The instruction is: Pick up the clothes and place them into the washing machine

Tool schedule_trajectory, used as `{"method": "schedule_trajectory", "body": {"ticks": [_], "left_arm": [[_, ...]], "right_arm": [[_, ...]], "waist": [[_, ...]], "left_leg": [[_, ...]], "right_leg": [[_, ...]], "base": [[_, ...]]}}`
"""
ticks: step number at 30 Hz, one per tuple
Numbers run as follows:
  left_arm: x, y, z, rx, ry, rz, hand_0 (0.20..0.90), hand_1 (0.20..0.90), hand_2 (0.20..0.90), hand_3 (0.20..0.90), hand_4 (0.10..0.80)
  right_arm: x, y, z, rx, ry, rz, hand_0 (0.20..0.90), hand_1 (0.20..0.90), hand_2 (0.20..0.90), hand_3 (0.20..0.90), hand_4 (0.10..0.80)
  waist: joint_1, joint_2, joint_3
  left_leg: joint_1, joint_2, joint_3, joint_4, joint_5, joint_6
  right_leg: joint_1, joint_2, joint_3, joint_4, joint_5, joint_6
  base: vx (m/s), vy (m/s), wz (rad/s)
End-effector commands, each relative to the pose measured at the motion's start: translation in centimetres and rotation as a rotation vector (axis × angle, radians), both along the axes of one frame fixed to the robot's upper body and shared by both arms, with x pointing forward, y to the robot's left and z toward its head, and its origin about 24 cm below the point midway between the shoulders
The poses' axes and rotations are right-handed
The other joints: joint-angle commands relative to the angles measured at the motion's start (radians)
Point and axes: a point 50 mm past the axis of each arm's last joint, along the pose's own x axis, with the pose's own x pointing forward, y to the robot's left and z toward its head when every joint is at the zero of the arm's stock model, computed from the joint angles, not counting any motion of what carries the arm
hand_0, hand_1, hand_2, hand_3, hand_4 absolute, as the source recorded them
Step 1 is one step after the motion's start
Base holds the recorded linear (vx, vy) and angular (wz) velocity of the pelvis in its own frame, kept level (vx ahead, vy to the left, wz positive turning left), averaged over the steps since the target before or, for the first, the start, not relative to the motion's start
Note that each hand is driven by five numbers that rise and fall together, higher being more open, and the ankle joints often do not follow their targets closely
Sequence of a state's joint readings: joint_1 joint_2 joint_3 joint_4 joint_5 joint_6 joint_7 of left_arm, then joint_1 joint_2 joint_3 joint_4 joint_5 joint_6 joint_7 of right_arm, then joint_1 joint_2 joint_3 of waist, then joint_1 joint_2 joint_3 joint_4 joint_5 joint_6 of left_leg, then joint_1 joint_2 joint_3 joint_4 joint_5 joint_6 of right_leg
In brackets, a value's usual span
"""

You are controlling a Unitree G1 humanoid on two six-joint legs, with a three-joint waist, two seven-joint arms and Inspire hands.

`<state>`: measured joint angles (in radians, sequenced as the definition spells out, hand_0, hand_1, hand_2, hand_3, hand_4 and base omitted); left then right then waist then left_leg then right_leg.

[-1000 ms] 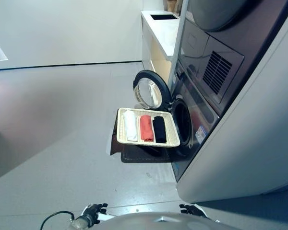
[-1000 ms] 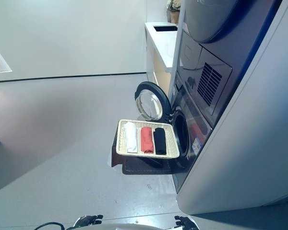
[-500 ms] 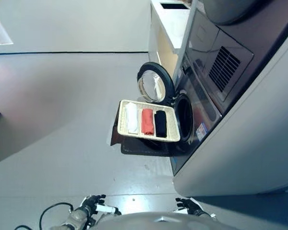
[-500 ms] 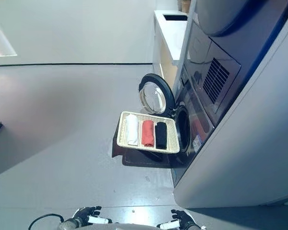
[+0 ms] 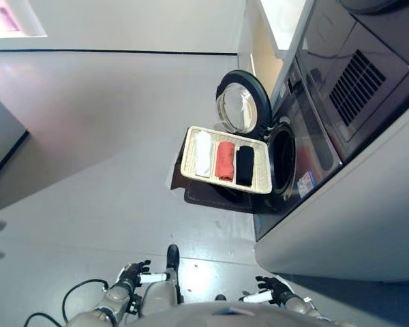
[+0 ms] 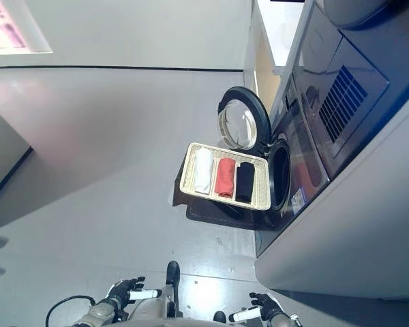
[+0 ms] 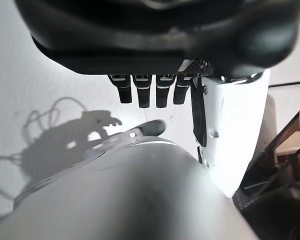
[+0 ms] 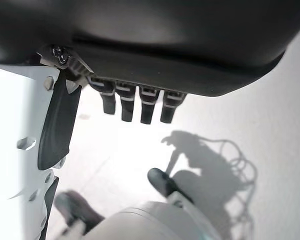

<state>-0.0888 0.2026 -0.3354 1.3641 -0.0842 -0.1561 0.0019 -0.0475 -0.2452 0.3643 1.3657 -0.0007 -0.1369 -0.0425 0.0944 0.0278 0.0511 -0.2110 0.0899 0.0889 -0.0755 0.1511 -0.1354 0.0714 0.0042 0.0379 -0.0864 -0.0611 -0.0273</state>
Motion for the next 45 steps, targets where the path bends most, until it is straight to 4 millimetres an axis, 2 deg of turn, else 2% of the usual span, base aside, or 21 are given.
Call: {"method": "schedule_trajectory", "body": {"ticks": [1, 2, 4, 6, 8, 10, 11, 13, 16, 18, 20, 24, 27, 29, 31, 37, 39, 40, 41, 43, 45], "left_arm": [[-0.1, 0.1, 0.1, 0.015, -0.021, -0.047, 0.900, 0.900, 0.900, 0.900, 0.800], [-0.1, 0.1, 0.1, 0.015, -0.021, -0.047, 0.900, 0.900, 0.900, 0.900, 0.800], [0.8, 0.4, 0.4, 0.026, -0.053, -0.055, 0.900, 0.900, 0.900, 0.900, 0.800], [1.0, 0.4, 0.5, 0.024, -0.059, -0.057, 0.900, 0.900, 0.900, 0.900, 0.800], [1.7, 0.5, 0.7, 0.024, -0.077, -0.069, 0.900, 0.900, 0.900, 0.900, 0.800], [1.9, 0.6, 0.8, 0.025, -0.083, -0.074, 0.900, 0.900, 0.900, 0.900, 0.800], [2.5, 0.8, 1.1, 0.030, -0.102, -0.092, 0.900, 0.900, 0.900, 0.900, 0.800], [2.7, 1.2, 1.3, 0.036, -0.110, -0.107, 0.900, 0.900, 0.900, 0.900, 0.800], [2.5, 1.8, 1.3, 0.068, -0.087, -0.142, 0.900, 0.900, 0.900, 0.900, 0.800], [2.4, 2.2, 1.3, 0.078, -0.080, -0.138, 0.900, 0.900, 0.900, 0.900, 0.800], [2.6, 2.4, 1.4, 0.086, -0.079, -0.149, 0.900, 0.900, 0.900, 0.900, 0.800], [2.9, 2.2, 1.5, 0.084, -0.096, -0.150, 0.900, 0.900, 0.900, 0.900, 0.800], [2.9, 1.6, 1.4, 0.066, -0.102, -0.148, 0.900, 0.900, 0.900, 0.900, 0.800], [2.3, 0.9, 1.0, 0.042, -0.093, -0.134, 0.900, 0.900, 0.900, 0.900, 0.800], [2.0, 0.6, 0.9, 0.031, -0.085, -0.123, 0.900, 0.900, 0.900, 0.900, 0.800], [0.9, -0.7, 0.3, 0.003, -0.048, -0.135, 0.900, 0.900, 0.900, 0.900, 0.800], [1.6, -0.9, 0.5, -0.002, -0.075, -0.135, 0.900, 0.900, 0.900, 0.900, 0.800], [1.6, -0.9, 0.5, -0.002, -0.075, -0.135, 0.900, 0.900, 0.900, 0.900, 0.800], [2.4, -1.3, 0.7, -0.013, -0.104, -0.134, 0.900, 0.900, 0.900, 0.900, 0.800], [2.9, -1.7, 0.9, -0.031, -0.125, -0.134, 0.900, 0.900, 0.900, 0.900, 0.800], [2.9, -1.8, 0.9, -0.040, -0.129, -0.119, 0.900, 0.900, 0.900, 0.900, 0.800]], "right_arm": [[0.4, 0.3, 0.1, 0.001, -0.025, 0.042, 0.900, 0.900, 0.900, 0.900, 0.800], [0.4, 0.3, 0.1, 0.001, -0.025, 0.042, 0.900, 0.900, 0.900, 0.900, 0.800], [1.4, 0.8, 0.3, 0.023, -0.063, 0.042, 0.900, 0.900, 0.900, 0.900, 0.800], [1.8, 0.9, 0.4, 0.027, -0.074, 0.037, 0.900, 0.900, 0.900, 0.900, 0.800], [2.1, 0.7, 0.5, 0.026, -0.087, 0.013, 0.900, 0.900, 0.900, 0.900, 0.800], [2.4, 0.6, 0.6, 0.024, -0.100, 0.013, 0.900, 0.900, 0.900, 0.900, 0.800], [3.1, 0.2, 1.0, 0.019, -0.140, -0.007, 0.900, 0.900, 0.900, 0.900, 0.800], [3.4, -0.5, 1.3, 0.020, -0.178, -0.047, 0.900, 0.900, 0.900, 0.900, 0.800], [3.0, -1.7, 1.5, -0.001, -0.177, -0.080, 0.900, 0.900, 0.900, 0.900, 0.800], [2.9, -2.2, 1.6, -0.015, -0.173, -0.078, 0.900, 0.900, 0.900, 0.900, 0.800], [2.6, -2.4, 1.6, -0.022, -0.163, -0.073, 0.900, 0.900, 0.900, 0.900, 0.800], [1.6, -2.5, 1.2, -0.037, -0.117, -0.067, 0.900, 0.900, 0.900, 0.900, 0.800], [1.0, -2.4, 1.0, -0.035, -0.089, -0.060, 0.900, 0.900, 0.900, 0.900, 0.800], [-0.3, -1.9, 0.6, -0.023, -0.048, -0.065, 0.900, 0.900, 0.900, 0.900, 0.800], [-0.2, -1.7, 0.5, -0.015, -0.049, -0.064, 0.900, 0.900, 0.900, 0.900, 0.800], [1.3, -1.2, 0.8, 0.016, -0.110, -0.060, 0.900, 0.900, 0.900, 0.900, 0.800], [1.7, -1.2, 0.9, 0.013, -0.116, -0.046, 0.900, 0.900, 0.900, 0.900, 0.800], [1.7, -1.2, 0.9, 0.013, -0.116, -0.046, 0.900, 0.900, 0.900, 0.900, 0.800], [1.7, -1.2, 0.9, 0.006, -0.108, -0.039, 0.900, 0.900, 0.900, 0.900, 0.800], [1.7, -1.4, 0.9, 0.000, -0.101, -0.044, 0.900, 0.900, 0.900, 0.900, 0.800], [1.9, -1.6, 1.0, -0.008, -0.100, -0.025, 0.900, 0.900, 0.900, 0.900, 0.800]], "waist": [[-0.003, -0.067, -0.067], [-0.002, -0.068, -0.066], [-0.005, -0.090, -0.099], [-0.007, -0.096, -0.104], [-0.017, -0.092, -0.096], [-0.023, -0.083, -0.086], [-0.043, -0.055, -0.054], [-0.060, -0.028, -0.031], [-0.086, 0.001, -0.006], [-0.108, -0.003, 0.011], [-0.141, -0.027, 0.018], [-0.172, -0.046, 0.032], [-0.178, -0.050, 0.022], [-0.192, -0.049, -0.021], [-0.192, -0.044, -0.027], [-0.192, -0.004, -0.070], [-0.187, 0.001, -0.064], [-0.187, 0.001, -0.064], [-0.178, -0.013, -0.052], [-0.162, -0.032, -0.031], [-0.144, -0.053, -0.014]], "left_leg": [[-0.070, -0.070, 0.041, 0.013, 0.079, 0.100], [-0.069, -0.071, 0.043, 0.013, 0.078, 0.100], [-0.038, -0.114, 0.060, 0.016, 0.037, 0.127], [-0.026, -0.131, 0.061, 0.017, 0.018, 0.139], [0.016, -0.170, 0.056, 0.023, -0.026, 0.175], [0.038, -0.175, 0.046, 0.023, -0.037, 0.184], [0.085, -0.167, 0.021, 0.022, -0.054, 0.197], [0.128, -0.153, 0.010, 0.018, -0.080, 0.203], [0.195, -0.135, -0.008, 0.005, -0.112, 0.192], [0.238, -0.141, -0.035, 0.000, -0.144, 0.181], [0.289, -0.165, -0.068, -0.010, -0.177, 0.168], [0.361, -0.160, -0.097, -0.012, -0.235, 0.141], [0.383, -0.158, -0.110, -0.012, -0.254, 0.138], [0.412, -0.141, -0.136, -0.012, -0.277, 0.131], [0.421, -0.131, -0.141, -0.012, -0.279, 0.127], [0.398, -0.084, -0.159, 0.112, -0.228, 0.095], [0.355, -0.079, -0.155, 0.237, -0.173, 0.068], [0.355, -0.079, -0.155, 0.237, -0.173, 0.068], [0.283, -0.078, -0.149, 0.419, -0.087, 0.048], [0.205, -0.107, -0.160, 0.600, -0.056, 0.049], [0.138, -0.142, -0.167, 0.747, -0.051, 0.069]], "right_leg": [[0.161, -0.067, -0.035, 0.057, -0.066, 0.120], [0.161, -0.069, -0.034, 0.057, -0.067, 0.121], [0.125, -0.117, -0.020, 0.150, 0.025, 0.158], [0.109, -0.132, -0.012, 0.190, 0.054, 0.165], [0.042, -0.150, 0.000, 0.393, 0.197, 0.170], [0.021, -0.145, -0.002, 0.467, 0.235, 0.165], [-0.044, -0.121, -0.014, 0.606, 0.264, 0.153], [-0.112, -0.125, -0.068, 0.673, 0.231, 0.142], [-0.225, -0.154, -0.184, 0.611, 0.101, 0.104], [-0.267, -0.160, -0.230, 0.520, 0.079, 0.104], [-0.338, -0.162, -0.216, 0.327, 0.146, 0.127], [-0.350, -0.162, -0.236, 0.069, 0.281, 0.176], [-0.341, -0.151, -0.231, 0.037, 0.301, 0.178], [-0.322, -0.124, -0.161, 0.030, 0.305, 0.161], [-0.312, -0.114, -0.157, 0.031, 0.303, 0.158], [-0.244, -0.036, -0.130, 0.027, 0.236, 0.105], [-0.212, -0.022, -0.125, 0.024, 0.211, 0.083], [-0.212, -0.022, -0.125, 0.024, 0.211, 0.083], [-0.167, -0.021, -0.116, 0.020, 0.188, 0.059], [-0.132, -0.031, -0.099, 0.020, 0.175, 0.040], [-0.104, -0.042, -0.073, 0.021, 0.172, 0.027]], "base": [[0.334, 0.163, -0.66], [0.426, 0.224, -0.55], [0.364, 0.211, -0.29], [0.203, 0.130, -0.04], [0.313, 0.247, 0.00], [0.234, 0.200, 0.09], [0.250, 0.194, 0.21], [0.287, 0.201, 0.34], [0.292, 0.068, 0.29], [0.302, -0.058, 0.01], [0.358, -0.137, 0.08], [0.310, -0.119, 0.35], [0.274, -0.109, 0.33], [0.351, -0.163, 0.41], [0.205, -0.143, 0.64], [0.166, -0.176, 0.01], [0.074, -0.149, -0.34], [0.094, -0.200, -0.22], [0.125, -0.218, -0.19], [0.131, -0.204, -0.18], [0.126, -0.133, -0.29]]}}
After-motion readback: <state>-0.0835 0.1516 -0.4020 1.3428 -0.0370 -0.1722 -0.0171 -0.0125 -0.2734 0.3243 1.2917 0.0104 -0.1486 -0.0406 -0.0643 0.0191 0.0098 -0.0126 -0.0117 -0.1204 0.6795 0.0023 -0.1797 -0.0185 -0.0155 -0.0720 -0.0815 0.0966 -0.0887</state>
